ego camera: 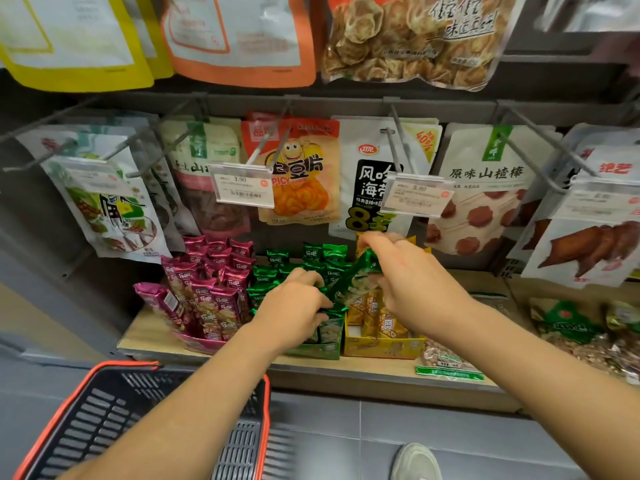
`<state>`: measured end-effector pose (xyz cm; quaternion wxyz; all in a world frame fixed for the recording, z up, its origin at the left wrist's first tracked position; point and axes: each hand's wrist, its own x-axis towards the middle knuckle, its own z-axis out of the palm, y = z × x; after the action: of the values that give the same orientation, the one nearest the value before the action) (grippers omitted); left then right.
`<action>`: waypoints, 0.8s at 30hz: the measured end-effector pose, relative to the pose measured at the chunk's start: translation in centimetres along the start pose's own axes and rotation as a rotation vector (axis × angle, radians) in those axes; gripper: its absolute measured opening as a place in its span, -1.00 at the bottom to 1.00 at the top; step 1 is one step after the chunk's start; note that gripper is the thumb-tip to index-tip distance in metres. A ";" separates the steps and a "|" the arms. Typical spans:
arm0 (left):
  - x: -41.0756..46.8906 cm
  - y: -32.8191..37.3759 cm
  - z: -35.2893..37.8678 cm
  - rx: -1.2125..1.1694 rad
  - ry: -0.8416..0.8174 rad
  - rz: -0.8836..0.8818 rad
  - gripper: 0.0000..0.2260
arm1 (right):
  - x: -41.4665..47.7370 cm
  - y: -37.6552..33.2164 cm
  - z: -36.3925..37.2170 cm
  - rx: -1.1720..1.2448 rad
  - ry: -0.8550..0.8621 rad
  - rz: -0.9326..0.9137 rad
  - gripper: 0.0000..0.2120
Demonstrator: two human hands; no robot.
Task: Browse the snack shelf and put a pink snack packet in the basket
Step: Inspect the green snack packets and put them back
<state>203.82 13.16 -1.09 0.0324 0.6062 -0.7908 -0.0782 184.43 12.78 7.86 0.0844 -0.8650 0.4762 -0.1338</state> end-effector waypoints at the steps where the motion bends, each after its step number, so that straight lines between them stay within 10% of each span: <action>1: 0.0 0.1 0.0 -0.001 0.009 0.006 -0.71 | 0.6 0.1 0.4 0.033 0.008 0.011 -0.47; 18: 0.0 -0.3 0.5 -0.243 0.169 -0.037 -0.64 | 3.7 2.0 9.8 0.283 -0.030 0.296 -0.73; 24: 0.2 0.1 0.9 0.016 0.092 0.071 -0.55 | 4.7 3.0 10.2 0.202 -0.337 0.268 -0.49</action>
<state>203.57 13.09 -1.96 0.0665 0.5811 -0.8100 -0.0429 187.58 7.41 -1.99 0.2659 -0.7914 0.5499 -0.0219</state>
